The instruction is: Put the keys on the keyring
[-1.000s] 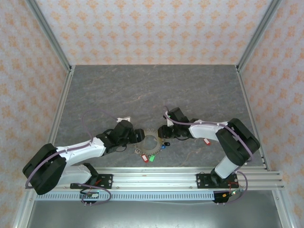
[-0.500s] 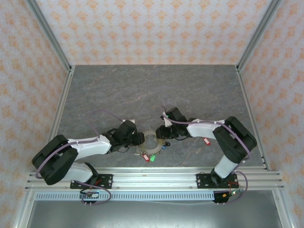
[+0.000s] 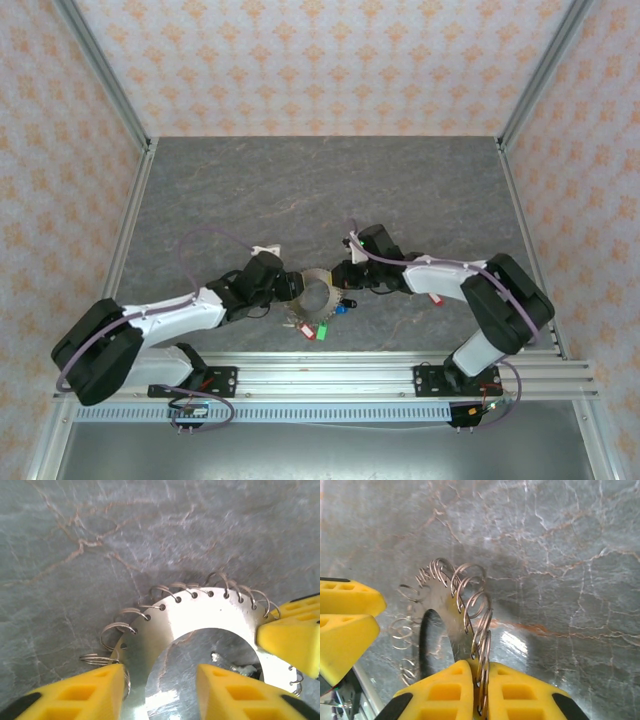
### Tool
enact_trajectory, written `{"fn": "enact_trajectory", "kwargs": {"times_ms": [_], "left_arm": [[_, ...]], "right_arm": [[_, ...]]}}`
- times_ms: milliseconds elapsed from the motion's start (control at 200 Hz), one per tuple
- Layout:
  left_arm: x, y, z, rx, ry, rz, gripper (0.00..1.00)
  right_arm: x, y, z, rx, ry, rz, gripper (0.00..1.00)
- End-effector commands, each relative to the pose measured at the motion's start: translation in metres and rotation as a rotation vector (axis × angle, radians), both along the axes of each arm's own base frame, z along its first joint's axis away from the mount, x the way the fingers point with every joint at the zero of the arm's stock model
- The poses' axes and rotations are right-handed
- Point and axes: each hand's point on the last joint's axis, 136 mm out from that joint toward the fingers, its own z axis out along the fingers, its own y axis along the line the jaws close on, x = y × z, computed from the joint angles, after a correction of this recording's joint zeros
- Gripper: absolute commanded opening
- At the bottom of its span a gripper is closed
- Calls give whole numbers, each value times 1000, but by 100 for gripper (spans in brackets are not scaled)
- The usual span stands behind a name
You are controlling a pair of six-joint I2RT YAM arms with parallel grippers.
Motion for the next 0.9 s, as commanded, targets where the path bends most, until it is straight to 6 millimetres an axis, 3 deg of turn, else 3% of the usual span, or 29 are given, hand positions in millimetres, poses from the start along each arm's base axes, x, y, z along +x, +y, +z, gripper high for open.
{"fn": "enact_trajectory", "kwargs": {"times_ms": [0,210,485,896], "left_arm": [[7,15,16,34,-60,73,56],[4,23,43,-52,-113,122,73],[4,0,59,-284,-98,136,77],[23,-24,99,-488,-150,150,74]], "right_arm": [[11,1,26,78,-61,-39,3],[29,-7,70,212,-173,-185,0],[55,-18,140,489,-242,-437,0],[51,-15,155,551,-250,-493,0]]}}
